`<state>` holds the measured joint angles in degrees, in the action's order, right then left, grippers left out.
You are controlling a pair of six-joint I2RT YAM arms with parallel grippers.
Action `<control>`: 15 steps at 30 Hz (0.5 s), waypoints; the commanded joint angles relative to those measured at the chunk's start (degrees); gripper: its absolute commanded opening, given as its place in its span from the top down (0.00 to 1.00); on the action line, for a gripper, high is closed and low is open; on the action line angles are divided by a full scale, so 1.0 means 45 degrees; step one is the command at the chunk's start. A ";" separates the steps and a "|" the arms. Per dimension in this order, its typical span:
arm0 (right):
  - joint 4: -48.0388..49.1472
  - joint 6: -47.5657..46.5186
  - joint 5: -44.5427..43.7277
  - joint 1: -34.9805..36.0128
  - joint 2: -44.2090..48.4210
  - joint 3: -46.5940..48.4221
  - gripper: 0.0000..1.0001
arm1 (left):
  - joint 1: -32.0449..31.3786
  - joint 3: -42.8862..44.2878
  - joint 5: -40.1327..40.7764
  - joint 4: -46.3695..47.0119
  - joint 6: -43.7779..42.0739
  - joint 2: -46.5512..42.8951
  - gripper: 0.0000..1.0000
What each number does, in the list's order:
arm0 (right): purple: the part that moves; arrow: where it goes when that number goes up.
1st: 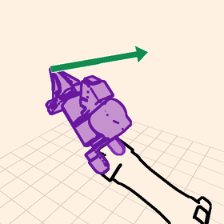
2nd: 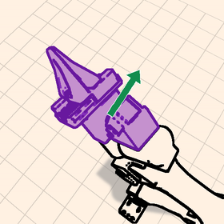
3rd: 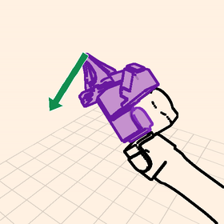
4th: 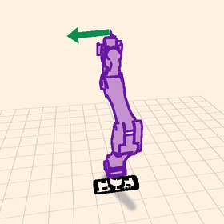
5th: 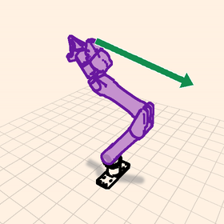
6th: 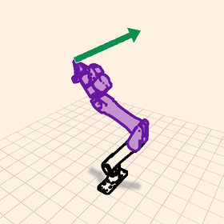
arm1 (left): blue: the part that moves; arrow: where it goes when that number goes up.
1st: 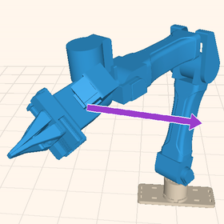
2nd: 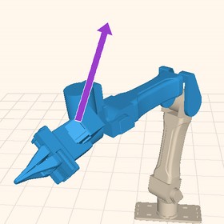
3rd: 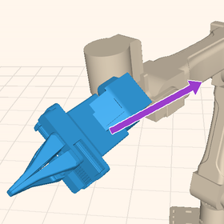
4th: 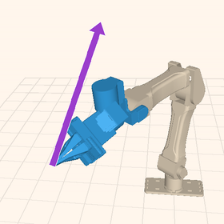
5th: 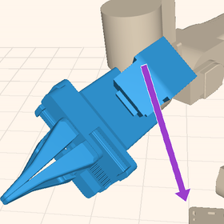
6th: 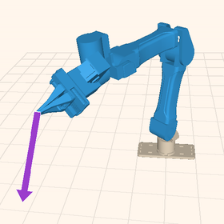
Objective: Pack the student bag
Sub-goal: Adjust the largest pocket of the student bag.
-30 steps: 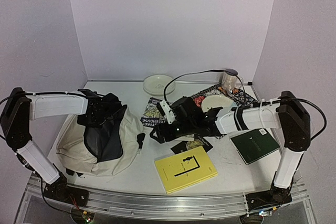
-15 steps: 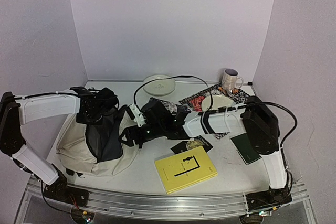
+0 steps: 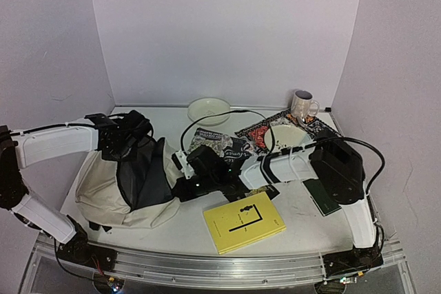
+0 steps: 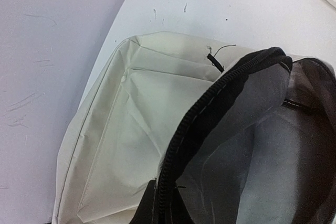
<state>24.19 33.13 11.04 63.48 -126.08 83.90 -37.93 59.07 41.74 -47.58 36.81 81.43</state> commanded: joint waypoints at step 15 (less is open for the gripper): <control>0.0817 0.0630 -0.2624 -0.0088 0.4279 -0.4431 1.00 | 0.0839 0.0890 0.0429 0.0515 -0.0103 0.1469 0.98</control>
<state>25.97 33.95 -1.64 63.31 -106.27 65.29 -37.44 65.42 40.46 -45.88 32.38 85.60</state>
